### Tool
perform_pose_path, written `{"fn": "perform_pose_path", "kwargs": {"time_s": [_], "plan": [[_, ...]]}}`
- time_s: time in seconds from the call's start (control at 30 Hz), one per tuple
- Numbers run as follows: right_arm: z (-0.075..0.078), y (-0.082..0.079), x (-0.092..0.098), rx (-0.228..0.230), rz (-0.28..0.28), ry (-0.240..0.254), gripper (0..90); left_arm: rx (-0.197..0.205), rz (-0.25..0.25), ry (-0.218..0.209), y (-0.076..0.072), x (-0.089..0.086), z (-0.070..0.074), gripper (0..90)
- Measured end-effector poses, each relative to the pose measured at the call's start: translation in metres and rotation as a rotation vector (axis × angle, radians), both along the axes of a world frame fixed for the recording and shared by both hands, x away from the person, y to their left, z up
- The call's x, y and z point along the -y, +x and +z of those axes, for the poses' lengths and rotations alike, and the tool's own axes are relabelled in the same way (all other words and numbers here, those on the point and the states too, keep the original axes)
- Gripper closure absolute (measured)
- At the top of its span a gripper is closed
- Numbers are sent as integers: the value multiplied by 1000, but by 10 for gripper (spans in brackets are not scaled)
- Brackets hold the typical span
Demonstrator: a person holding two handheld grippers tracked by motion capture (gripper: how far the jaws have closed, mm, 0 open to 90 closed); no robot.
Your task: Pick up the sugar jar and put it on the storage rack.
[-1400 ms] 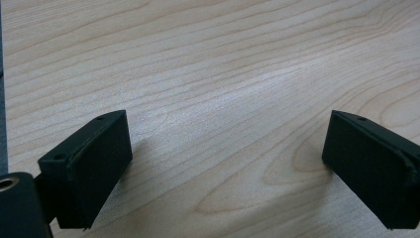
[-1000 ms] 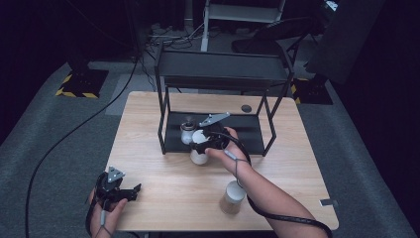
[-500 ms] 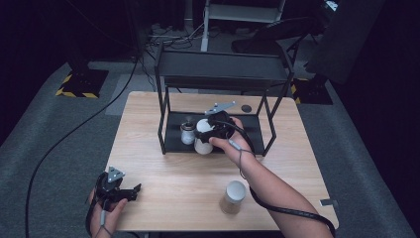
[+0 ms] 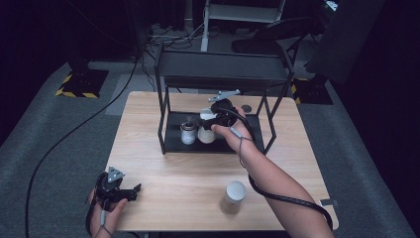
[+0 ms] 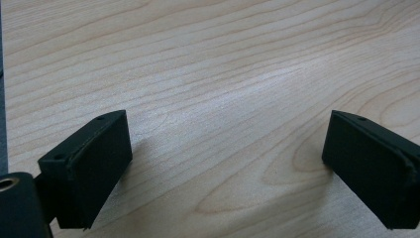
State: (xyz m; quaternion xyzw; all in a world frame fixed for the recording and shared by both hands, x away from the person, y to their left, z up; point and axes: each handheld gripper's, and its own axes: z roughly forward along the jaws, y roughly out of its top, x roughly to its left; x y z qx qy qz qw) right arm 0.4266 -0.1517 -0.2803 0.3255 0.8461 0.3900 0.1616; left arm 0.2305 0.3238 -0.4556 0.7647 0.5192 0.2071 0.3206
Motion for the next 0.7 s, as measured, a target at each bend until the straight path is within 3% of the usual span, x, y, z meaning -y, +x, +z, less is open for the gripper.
{"fn": "perform_pose_path", "kwargs": {"time_s": [0.37, 0.7], "plan": [[-20, 21, -4, -29, -53, -11, 333, 0, 0, 0, 0, 0, 0, 45], [-37, 30, -6, -64, -71, -13, 333, 0, 0, 0, 0, 0, 0, 45]]}}
